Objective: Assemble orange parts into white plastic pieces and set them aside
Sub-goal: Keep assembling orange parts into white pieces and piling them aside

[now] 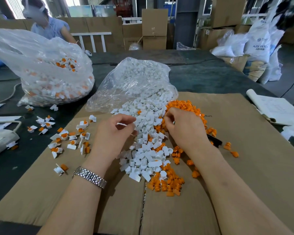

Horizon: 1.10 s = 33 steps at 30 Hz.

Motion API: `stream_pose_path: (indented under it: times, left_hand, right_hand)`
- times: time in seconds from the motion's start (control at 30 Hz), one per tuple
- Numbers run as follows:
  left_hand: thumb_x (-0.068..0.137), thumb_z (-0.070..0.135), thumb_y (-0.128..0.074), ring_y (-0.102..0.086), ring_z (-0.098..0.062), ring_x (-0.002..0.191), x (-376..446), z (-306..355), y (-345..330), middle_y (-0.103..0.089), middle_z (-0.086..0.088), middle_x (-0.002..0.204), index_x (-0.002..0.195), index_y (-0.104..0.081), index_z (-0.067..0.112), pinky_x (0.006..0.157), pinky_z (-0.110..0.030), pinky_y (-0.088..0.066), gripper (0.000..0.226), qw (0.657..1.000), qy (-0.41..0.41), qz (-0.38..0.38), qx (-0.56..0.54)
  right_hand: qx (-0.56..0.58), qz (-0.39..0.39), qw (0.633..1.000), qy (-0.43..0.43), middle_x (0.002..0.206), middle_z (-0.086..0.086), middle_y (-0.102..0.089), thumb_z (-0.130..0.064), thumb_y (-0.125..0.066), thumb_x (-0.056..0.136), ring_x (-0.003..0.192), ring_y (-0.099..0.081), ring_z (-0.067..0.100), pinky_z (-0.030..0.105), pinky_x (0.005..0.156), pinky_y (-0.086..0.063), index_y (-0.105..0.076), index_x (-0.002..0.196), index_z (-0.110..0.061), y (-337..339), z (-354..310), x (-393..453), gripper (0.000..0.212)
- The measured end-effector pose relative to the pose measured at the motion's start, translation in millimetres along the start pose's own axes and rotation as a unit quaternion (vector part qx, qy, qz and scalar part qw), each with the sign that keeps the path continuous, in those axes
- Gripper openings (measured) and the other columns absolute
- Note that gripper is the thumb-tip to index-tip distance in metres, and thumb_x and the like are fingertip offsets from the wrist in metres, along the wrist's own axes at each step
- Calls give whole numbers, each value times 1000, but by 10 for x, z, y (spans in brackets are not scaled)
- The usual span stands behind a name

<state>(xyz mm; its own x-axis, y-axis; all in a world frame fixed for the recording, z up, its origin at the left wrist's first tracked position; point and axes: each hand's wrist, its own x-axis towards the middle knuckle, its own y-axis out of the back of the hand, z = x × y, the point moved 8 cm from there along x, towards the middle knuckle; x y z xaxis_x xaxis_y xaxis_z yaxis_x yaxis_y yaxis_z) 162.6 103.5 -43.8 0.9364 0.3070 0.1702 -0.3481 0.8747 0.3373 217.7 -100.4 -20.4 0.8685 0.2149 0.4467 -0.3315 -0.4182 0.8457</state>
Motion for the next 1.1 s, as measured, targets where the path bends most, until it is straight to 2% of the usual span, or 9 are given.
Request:
stream_pose_path:
  times: [0.07, 0.13, 0.23, 0.4, 0.6, 0.7, 0.77, 0.93, 1.1]
  left_hand:
    - [95, 9, -70, -78, -14, 84, -23, -49, -62, -80, -2, 89, 105, -74, 19, 63, -13, -56, 15, 988, 70, -40, -131]
    - [92, 0, -70, -78, -28, 93, -43, -64, -132, -79, -18, 96, 107, -72, 6, 70, -19, -59, 17, 952, 122, -74, -270]
    - [80, 1, -76, -77, -33, 94, -54, -36, -184, -76, -26, 99, 101, -76, 1, 66, -21, -60, 22, 926, 136, -101, -337]
    - [74, 0, -76, -78, -25, 82, -57, 11, -219, -77, -24, 92, 88, -82, 8, 63, -20, -59, 18, 916, 129, -125, -360]
    - [75, -8, -73, -77, -35, 91, -90, 23, -271, -75, -27, 98, 93, -75, -4, 74, -27, -63, 19, 898, 132, -133, -399]
    - [80, -1, -73, -77, -34, 96, -101, 41, -280, -77, -22, 95, 82, -78, 1, 77, -27, -63, 6, 893, 130, -144, -407]
    - [81, -2, -71, -76, -33, 97, -97, 44, -276, -77, -20, 93, 79, -78, 1, 77, -26, -63, 7, 892, 127, -143, -411]
    - [77, -6, -72, -76, -32, 98, -90, 55, -278, -76, -20, 103, 103, -75, -2, 77, -26, -62, 26, 888, 122, -138, -422]
    - [78, 2, -73, -78, -31, 88, -120, 69, -285, -76, -24, 102, 106, -73, -3, 74, -25, -62, 28, 914, 111, -143, -363]
  right_hand:
    - [121, 12, 992, -19, 87, -8, -69, -26, -57, 98, 74, -61, 8, 27, 69, -53, -68, 100, -23, 71, 13, -2, 12]
    - [238, -8, 971, -10, 87, -12, -69, -22, -65, 95, 77, -62, 4, 15, 69, -51, -70, 96, -25, 87, -58, -12, 6]
    - [341, -45, 939, 7, 88, -13, -70, -23, -68, 94, 83, -63, 3, 16, 73, -51, -72, 96, -26, 92, -183, -45, 5]
    - [358, -54, 931, 48, 87, -14, -68, -22, -68, 95, 84, -61, -1, 10, 75, -45, -72, 98, -23, 148, -304, -78, 5]
    - [344, -59, 935, 65, 88, -12, -69, -20, -67, 95, 83, -61, 1, 11, 75, -43, -72, 97, -21, 162, -371, -104, 6]
    - [329, -57, 940, 70, 91, -11, -68, -21, -66, 95, 85, -60, 3, 11, 76, -44, -72, 96, -21, 166, -381, -106, 6]
    - [327, -55, 941, 74, 92, -10, -67, -21, -66, 95, 84, -60, 4, 12, 76, -44, -71, 96, -21, 175, -392, -110, 5]
    - [316, -43, 944, 82, 92, -8, -66, -20, -66, 95, 83, -58, 4, 11, 74, -42, -71, 96, -20, 192, -419, -120, 5]
    - [318, -49, 944, 72, 88, -9, -64, -18, -68, 94, 77, -56, 2, 13, 71, -43, -70, 94, -18, 194, -406, -121, 3]
